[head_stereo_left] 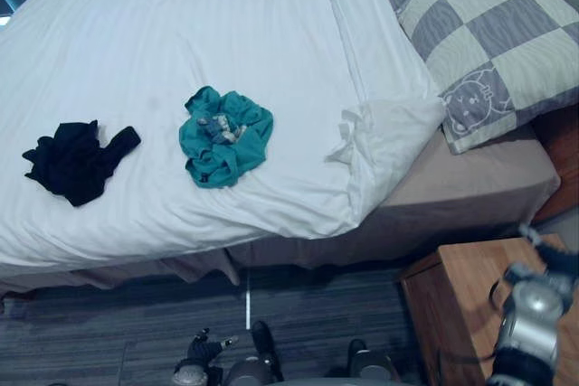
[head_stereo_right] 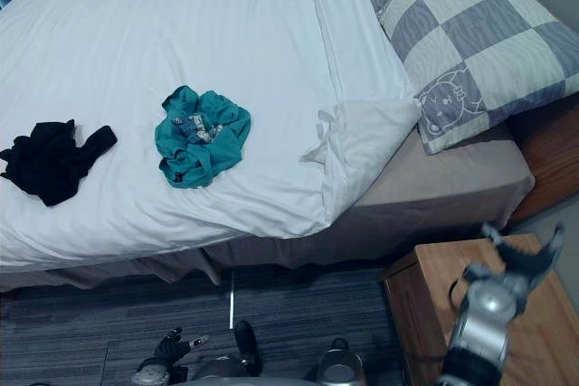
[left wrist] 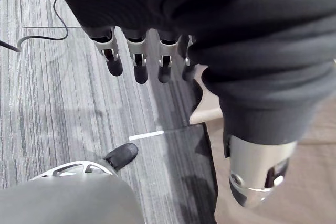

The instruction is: Tidy the bed and pick cloth on bed and put in laundry

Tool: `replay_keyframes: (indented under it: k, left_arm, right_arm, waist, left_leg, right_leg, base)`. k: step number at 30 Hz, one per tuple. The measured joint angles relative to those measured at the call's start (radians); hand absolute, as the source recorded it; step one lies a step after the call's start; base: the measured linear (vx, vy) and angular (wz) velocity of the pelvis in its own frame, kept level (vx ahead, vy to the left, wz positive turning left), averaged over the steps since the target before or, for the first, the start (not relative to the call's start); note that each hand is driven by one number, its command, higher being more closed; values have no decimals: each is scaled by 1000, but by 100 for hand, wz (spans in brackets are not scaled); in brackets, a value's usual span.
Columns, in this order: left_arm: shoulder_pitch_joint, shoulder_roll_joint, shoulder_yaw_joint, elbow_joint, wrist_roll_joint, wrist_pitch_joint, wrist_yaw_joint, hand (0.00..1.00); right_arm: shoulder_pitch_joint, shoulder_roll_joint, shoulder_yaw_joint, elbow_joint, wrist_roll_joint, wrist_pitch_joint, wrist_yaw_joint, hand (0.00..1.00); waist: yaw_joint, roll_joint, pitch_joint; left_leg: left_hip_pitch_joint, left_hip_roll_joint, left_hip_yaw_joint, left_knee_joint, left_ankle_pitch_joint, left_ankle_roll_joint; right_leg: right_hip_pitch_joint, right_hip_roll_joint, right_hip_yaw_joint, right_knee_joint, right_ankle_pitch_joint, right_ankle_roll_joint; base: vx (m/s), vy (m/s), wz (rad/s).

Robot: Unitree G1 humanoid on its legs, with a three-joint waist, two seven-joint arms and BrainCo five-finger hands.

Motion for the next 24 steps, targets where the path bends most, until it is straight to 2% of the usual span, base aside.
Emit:
replay_keyframes:
  k: [1, 2, 3, 6, 8, 10, 13, 14, 16, 18, 20, 21, 24]
  left_arm:
    - [0, 0, 0, 0, 0, -3, 0, 0]
    - [-3, 2, -1, -1, 0, -5, 0, 0]
    - [-4, 4, -2, -1, 0, -5, 0, 0]
    - [-18, 17, -32, -12, -1, -12, 0, 0]
    - [-22, 20, -32, -18, -2, -17, 0, 0]
    - [-37, 23, -32, -21, -5, -23, 3, 0]
    - [-61, 28, -33, -34, -25, -28, 21, 0]
    - [-62, 29, -34, -46, -32, -31, 23, 0]
    - [-67, 40, -42, -66, -54, -38, 30, 0]
    - [-90, 42, -55, -64, -71, -40, 44, 0]
    - [-123, 43, -86, -64, -84, -43, 44, 0]
    - [-143, 44, -104, -60, -95, -51, 46, 0]
    - [-207, 39, -132, -41, -120, -63, 46, 0]
  right_arm:
    - [-24, -35, 26, 0, -14, 0, 0, 0]
    - [-81, -103, 83, 1, -31, 0, 1, 0]
    - [-105, -129, 106, 1, -37, -1, 3, 0]
    - [-336, -272, 289, 21, -61, -1, 29, 0]
    - [-469, -329, 378, 49, -74, -4, 42, 0]
    - [-582, -386, 458, 96, -85, -4, 48, 0]
    - [-740, -433, 550, 186, -92, -5, 63, 0]
    - [-777, -445, 575, 213, -92, -5, 67, 0]
    - [-846, -465, 629, 262, -92, -5, 67, 0]
    - [-907, -485, 670, 336, -92, -5, 68, 0]
    - [-970, -503, 713, 459, -89, -5, 69, 0]
    - [-1001, -522, 742, 531, -85, -5, 77, 100]
    - [-1063, -552, 769, 693, -52, -8, 100, 100]
  waist:
    - [2, 1, 1]
    - [9, 3, 6]
    - [13, 3, 10]
    - [23, 13, 68]
    - [31, 22, 101]
    - [56, 32, 135]
    - [75, 52, 182]
    - [76, 59, 198]
    - [78, 62, 224]
    - [84, 77, 237]
    - [104, 95, 250]
    - [108, 105, 255]
    - [124, 132, 269]
  left_leg:
    - [-8, 2, -3, 0, 3, -1]
    - [-27, 9, -8, 0, 11, -3]
    - [-36, 12, -10, 0, 14, -4]
    - [-100, 22, -51, 0, 34, -11]
    - [-138, 26, -57, 1, 37, -12]
    - [-172, 26, -68, 1, 39, -14]
    - [-230, 26, -84, 6, 62, -21]
    - [-244, 27, -93, 6, 89, -12]
    - [-285, 17, -104, 7, 104, -12]
    - [-330, 8, -111, 8, 119, -3]
    - [-360, -2, -113, 8, 131, 12]
    - [-383, -13, -119, 9, 133, 11]
    - [-440, -28, -129, 10, 147, 23]
  right_leg:
    - [-7, 3, -1, 0, 2, -2]
    - [-27, 10, -2, 7, 5, -7]
    - [-37, 13, -2, 12, 5, -7]
    - [-113, 23, -13, 62, 1, -13]
    - [-162, 25, -13, 91, -2, -17]
    - [-206, 24, -15, 119, -5, -22]
    - [-273, 9, -35, 168, -14, -28]
    - [-288, 8, -41, 185, -21, -29]
    - [-344, -7, -44, 235, -39, -28]
    - [-400, -21, -42, 273, -48, -26]
    - [-443, -29, -37, 304, -53, -27]
    - [-472, -42, -38, 329, -66, -24]
    - [-549, -62, -36, 383, -79, -23]
  base:
    - [-66, -1, 6]
    - [-56, -2, 5]
    - [-82, -10, 10]
    - [-110, -17, 16]
    - [-97, -21, 4]
    - [-80, -32, 9]
    - [-40, -30, 21]
    - [-15, -36, 29]
    - [-4, -55, 27]
    - [8, -42, 23]
    - [1, -37, 12]
    - [-10, -39, 21]
    - [-14, -30, 22]
